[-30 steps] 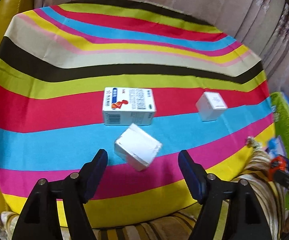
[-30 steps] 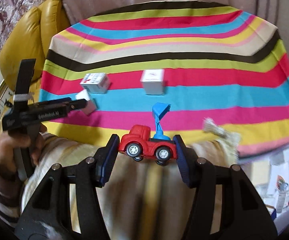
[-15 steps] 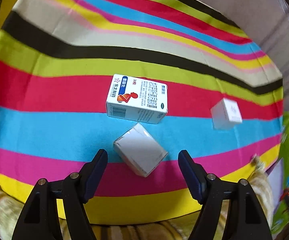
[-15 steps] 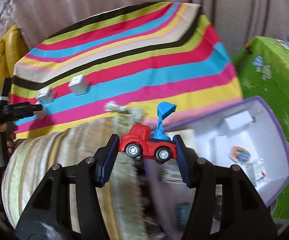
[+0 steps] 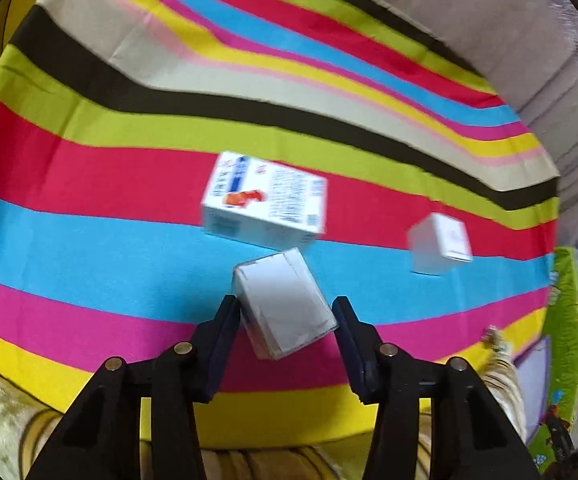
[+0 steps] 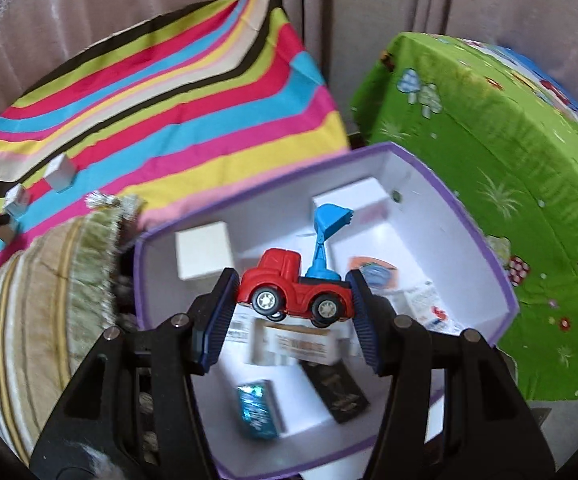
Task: Organize rigid objects
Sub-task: 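Carry the red truck with the right gripper while the left carries the cube box to the storage box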
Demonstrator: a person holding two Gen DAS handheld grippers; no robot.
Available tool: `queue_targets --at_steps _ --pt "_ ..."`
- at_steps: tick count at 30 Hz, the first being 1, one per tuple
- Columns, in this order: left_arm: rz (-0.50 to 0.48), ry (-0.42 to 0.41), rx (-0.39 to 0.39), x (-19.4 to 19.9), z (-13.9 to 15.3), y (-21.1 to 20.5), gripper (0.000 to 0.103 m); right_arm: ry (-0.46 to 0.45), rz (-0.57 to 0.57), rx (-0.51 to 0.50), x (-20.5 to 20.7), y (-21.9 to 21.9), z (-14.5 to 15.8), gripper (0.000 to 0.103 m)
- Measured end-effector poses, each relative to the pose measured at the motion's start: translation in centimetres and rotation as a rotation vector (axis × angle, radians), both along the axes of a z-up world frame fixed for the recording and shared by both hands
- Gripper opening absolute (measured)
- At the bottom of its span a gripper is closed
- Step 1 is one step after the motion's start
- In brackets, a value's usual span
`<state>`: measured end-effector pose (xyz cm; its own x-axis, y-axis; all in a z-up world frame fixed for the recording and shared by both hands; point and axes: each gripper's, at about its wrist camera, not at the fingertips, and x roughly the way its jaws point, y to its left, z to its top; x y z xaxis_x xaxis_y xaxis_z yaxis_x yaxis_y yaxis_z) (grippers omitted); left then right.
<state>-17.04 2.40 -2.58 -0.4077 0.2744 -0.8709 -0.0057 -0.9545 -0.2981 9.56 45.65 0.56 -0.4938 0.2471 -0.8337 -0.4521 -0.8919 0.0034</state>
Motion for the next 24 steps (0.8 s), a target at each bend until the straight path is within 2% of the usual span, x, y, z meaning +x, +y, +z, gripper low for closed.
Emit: queue_targets --at_steps 4,9,14,17,20,24 --pt "-0.072 0.065 0.088 2.8 2.0 2.9 0.048 -0.02 -0.008 -0.002 0.8 0.7 -0.7 0.059" --pt "-0.289 0.127 0.225 7.1 4.1 9.7 0.048 -0.028 -0.022 -0.007 1.3 1.0 -1.1 0.059" --pt "-0.501 0.119 0.304 11.1 5.2 17.4 0.048 -0.031 -0.027 -0.019 1.5 1.2 -1.5 0.059" --pt "-0.604 0.091 0.314 13.1 4.5 21.1 0.048 -0.04 -0.031 -0.026 1.5 1.3 -2.0 0.059" --pt "-0.674 0.078 0.291 15.3 4.4 23.6 0.047 -0.046 -0.028 -0.029 1.5 1.2 -2.4 0.059" --pt "-0.745 0.081 0.27 16.8 4.1 25.3 0.046 -0.054 -0.024 -0.025 1.3 0.9 -2.8 0.059"
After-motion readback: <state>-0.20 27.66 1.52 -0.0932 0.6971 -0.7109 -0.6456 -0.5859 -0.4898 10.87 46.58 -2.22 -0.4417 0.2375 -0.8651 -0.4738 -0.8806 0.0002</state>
